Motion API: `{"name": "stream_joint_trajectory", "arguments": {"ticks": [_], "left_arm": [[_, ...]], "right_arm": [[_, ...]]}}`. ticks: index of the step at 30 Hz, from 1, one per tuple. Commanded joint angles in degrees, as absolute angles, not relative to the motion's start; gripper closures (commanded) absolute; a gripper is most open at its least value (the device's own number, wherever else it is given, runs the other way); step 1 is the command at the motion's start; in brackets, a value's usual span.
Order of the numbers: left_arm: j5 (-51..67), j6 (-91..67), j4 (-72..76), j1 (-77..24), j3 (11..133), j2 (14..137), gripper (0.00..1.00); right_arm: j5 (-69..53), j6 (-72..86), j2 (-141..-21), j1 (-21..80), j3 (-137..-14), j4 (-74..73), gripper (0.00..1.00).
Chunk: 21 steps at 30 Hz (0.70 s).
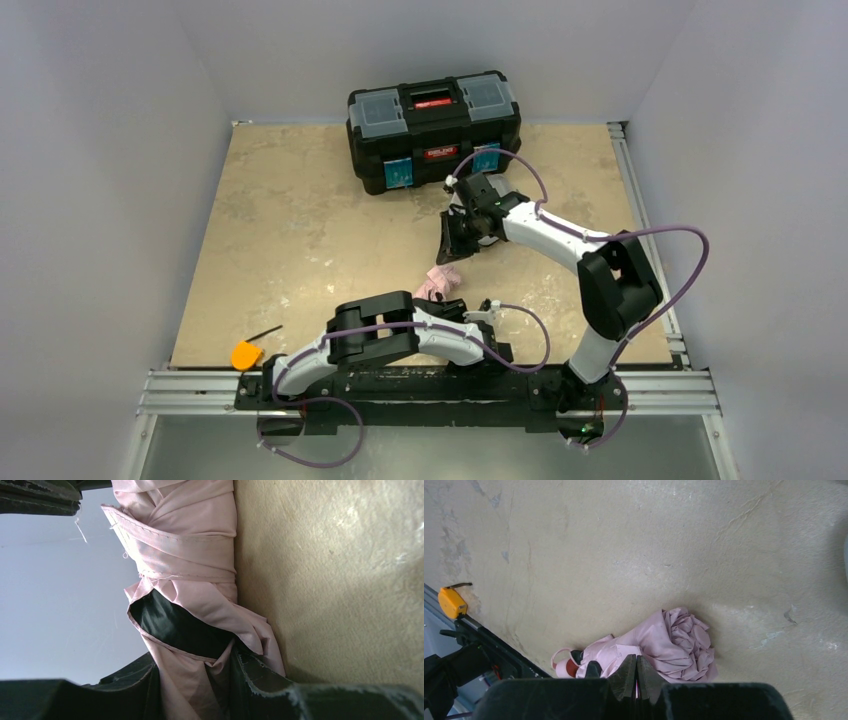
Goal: Put away the umbrella
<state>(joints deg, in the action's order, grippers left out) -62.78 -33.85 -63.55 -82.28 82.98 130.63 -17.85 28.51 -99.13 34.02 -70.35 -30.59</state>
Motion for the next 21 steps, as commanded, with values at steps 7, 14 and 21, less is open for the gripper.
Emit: {"name": "stream_joint_trajectory", "arguments": {"ticks": [7,14,21], "left_arm": [[-53.27,-34.10,-58.45,-82.53,82.92,133.02,1.00],[-53.21,-34.03,-58.53,-82.53,82.97,133.24,1.00],[-53.14,-34.08,-58.57,-82.53,83.14,133.58,1.00]], "right_arm": [[-20.71,29.35,-98.05,34.40,-67.23,-27.30,1.00],[-21.54,30.12,-98.74,34.43,-63.40,-24.00,1.00],[-21.72,29.99,-100.81,34.54,-61.08,-22.18,1.00]]}}
